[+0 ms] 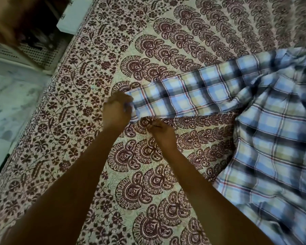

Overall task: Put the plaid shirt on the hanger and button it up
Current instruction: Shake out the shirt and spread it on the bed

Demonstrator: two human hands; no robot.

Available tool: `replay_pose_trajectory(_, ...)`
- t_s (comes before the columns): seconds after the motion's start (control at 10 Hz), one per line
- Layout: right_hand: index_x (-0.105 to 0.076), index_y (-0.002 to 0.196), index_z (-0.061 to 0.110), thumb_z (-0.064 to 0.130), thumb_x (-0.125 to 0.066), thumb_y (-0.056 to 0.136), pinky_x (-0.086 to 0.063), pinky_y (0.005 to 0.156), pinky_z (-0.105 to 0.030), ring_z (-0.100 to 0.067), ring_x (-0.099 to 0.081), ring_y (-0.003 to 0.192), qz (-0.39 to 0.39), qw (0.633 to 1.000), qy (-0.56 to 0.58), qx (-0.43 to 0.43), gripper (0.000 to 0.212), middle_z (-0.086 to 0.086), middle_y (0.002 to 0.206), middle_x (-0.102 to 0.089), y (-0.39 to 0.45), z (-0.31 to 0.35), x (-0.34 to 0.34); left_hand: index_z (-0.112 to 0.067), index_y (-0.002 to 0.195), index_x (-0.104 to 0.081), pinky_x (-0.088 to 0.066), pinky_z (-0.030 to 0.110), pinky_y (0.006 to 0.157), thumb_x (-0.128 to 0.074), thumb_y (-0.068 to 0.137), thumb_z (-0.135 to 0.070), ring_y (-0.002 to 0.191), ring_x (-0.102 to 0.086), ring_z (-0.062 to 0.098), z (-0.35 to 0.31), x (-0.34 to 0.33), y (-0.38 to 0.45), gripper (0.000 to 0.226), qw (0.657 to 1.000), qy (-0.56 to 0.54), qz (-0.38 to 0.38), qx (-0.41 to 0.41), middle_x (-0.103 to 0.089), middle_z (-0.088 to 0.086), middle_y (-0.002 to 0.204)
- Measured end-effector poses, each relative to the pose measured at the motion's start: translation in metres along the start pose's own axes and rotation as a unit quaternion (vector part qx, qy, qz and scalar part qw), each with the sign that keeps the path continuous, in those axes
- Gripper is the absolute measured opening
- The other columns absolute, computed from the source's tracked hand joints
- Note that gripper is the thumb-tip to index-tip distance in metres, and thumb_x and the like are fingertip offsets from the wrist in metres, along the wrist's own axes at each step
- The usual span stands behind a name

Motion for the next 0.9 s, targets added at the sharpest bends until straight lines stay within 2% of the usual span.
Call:
replay_pose_trajectory(0.1, -0.062, 0.107, 0.001, 0.004, -0.054, 0.089, -0.048, 0.073, -0.02, -0.01, -0.059, 0.081, 0.012, 0.999, -0.023, 0.029, 0.02, -0.01, 0.101, -0.067, -0.022, -0.005, 0.039, -0.02, 0.108, -0.066, -0.047, 0.049, 0.095, -0.061, 0.081, -0.017, 0.114, -0.056, 0.03, -0.004, -0.031, -0.022, 0.027, 0.989, 0.046, 0.118, -0.082, -0.06, 0.006, 0.124)
replay_pose_trajectory(0.2, -0.056, 0.109, -0.014, -0.011, -0.047, 0.089, -0.048, 0.065, -0.009, 0.005, -0.061, 0.067, -0.013, 0.998, 0.001, 0.064, 0.022, -0.01, 0.103, -0.06, -0.046, -0.008, 0.087, -0.026, 0.114, -0.063, -0.037, 0.049, 0.104, -0.061, 0.083, -0.016, 0.129, -0.044, 0.027, -0.004, -0.039, -0.029, 0.033, 0.989, 0.102, 0.097, -0.036, -0.052, 0.0, 0.136)
replay_pose_trajectory(0.3, -0.059, 0.108, -0.004, -0.004, -0.051, 0.09, -0.046, 0.065, -0.005, -0.002, -0.057, 0.071, -0.048, 0.997, 0.004, 0.053, 0.02, -0.003, 0.088, -0.059, -0.066, -0.021, 0.13, -0.02, 0.115, -0.063, -0.03, 0.046, 0.105, -0.06, 0.083, -0.012, 0.131, -0.038, 0.032, -0.025, -0.04, -0.034, 0.033, 0.985, 0.158, 0.065, 0.029, -0.05, 0.009, 0.136)
replay_pose_trajectory(0.4, -0.06, 0.11, 0.006, 0.001, -0.052, 0.09, -0.049, 0.069, -0.01, -0.005, -0.06, 0.077, -0.095, 0.994, 0.017, 0.052, 0.022, 0.004, 0.089, -0.062, -0.088, -0.042, 0.174, -0.011, 0.111, -0.065, -0.036, 0.045, 0.1, -0.059, 0.082, -0.012, 0.123, -0.045, 0.037, -0.07, -0.051, -0.06, 0.029, 0.99, 0.121, 0.071, 0.029, -0.055, 0.018, 0.128)
replay_pose_trajectory(0.5, -0.066, 0.101, 0.013, 0.004, -0.063, 0.084, -0.049, 0.07, -0.01, 0.0, -0.061, 0.073, -0.099, 0.992, -0.041, 0.059, 0.019, 0.005, 0.086, -0.065, -0.112, -0.069, 0.22, -0.016, 0.103, -0.068, -0.044, 0.035, 0.089, -0.05, 0.082, -0.029, 0.106, -0.06, 0.032, -0.118, -0.071, -0.1, 0.03, 0.993, 0.025, 0.105, -0.035, -0.066, 0.012, 0.113)
replay_pose_trajectory(0.6, -0.067, 0.086, 0.003, 0.006, -0.08, 0.065, -0.046, 0.061, -0.011, -0.009, -0.059, 0.062, -0.222, 0.969, -0.1, 0.043, 0.025, -0.011, 0.082, -0.067, -0.14, -0.105, 0.272, -0.015, 0.105, -0.067, -0.046, 0.019, 0.075, -0.058, 0.082, -0.025, 0.085, -0.068, 0.023, -0.159, -0.098, -0.149, 0.026, 0.973, -0.111, 0.195, -0.05, -0.071, 0.005, 0.102)
replay_pose_trajectory(0.7, -0.062, 0.106, 0.004, 0.02, -0.059, 0.08, -0.051, 0.083, -0.037, -0.031, -0.061, 0.094, -0.278, 0.936, -0.207, 0.066, 0.031, -0.018, 0.107, -0.064, -0.166, -0.148, 0.29, -0.02, 0.135, -0.042, -0.05, 0.03, 0.087, -0.073, 0.077, -0.025, 0.103, -0.06, 0.018, -0.181, -0.126, -0.199, 0.066, 0.911, -0.183, 0.366, -0.052, -0.056, 0.002, 0.127)
replay_pose_trajectory(0.8, -0.061, 0.109, 0.01, 0.022, -0.06, 0.068, -0.05, 0.078, -0.047, -0.042, -0.057, 0.094, -0.272, 0.91, -0.313, 0.018, 0.043, -0.019, 0.105, -0.06, -0.197, -0.187, 0.306, -0.022, 0.146, -0.023, -0.047, 0.045, 0.093, -0.077, 0.069, -0.022, 0.124, -0.046, 0.038, -0.187, -0.149, -0.232, 0.094, 0.926, -0.068, 0.349, -0.125, -0.032, 0.017, 0.146)
replay_pose_trajectory(0.9, -0.057, 0.119, 0.02, 0.022, -0.057, 0.068, -0.049, 0.08, -0.048, -0.04, -0.052, 0.102, -0.251, 0.9, -0.357, 0.019, 0.05, -0.016, 0.115, -0.056, -0.213, -0.216, 0.314, -0.022, 0.146, -0.022, -0.054, 0.047, 0.073, -0.068, 0.079, -0.014, 0.098, -0.059, 0.041, -0.203, -0.147, -0.239, 0.081, 0.966, 0.022, 0.231, -0.116, -0.031, 0.02, 0.144)
Point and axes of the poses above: each hand's wrist, its own y-axis towards the middle knuckle, its own x-axis out of the back of the hand, z = x × y, the point moved 5 cm from there along y, towards the middle knuckle
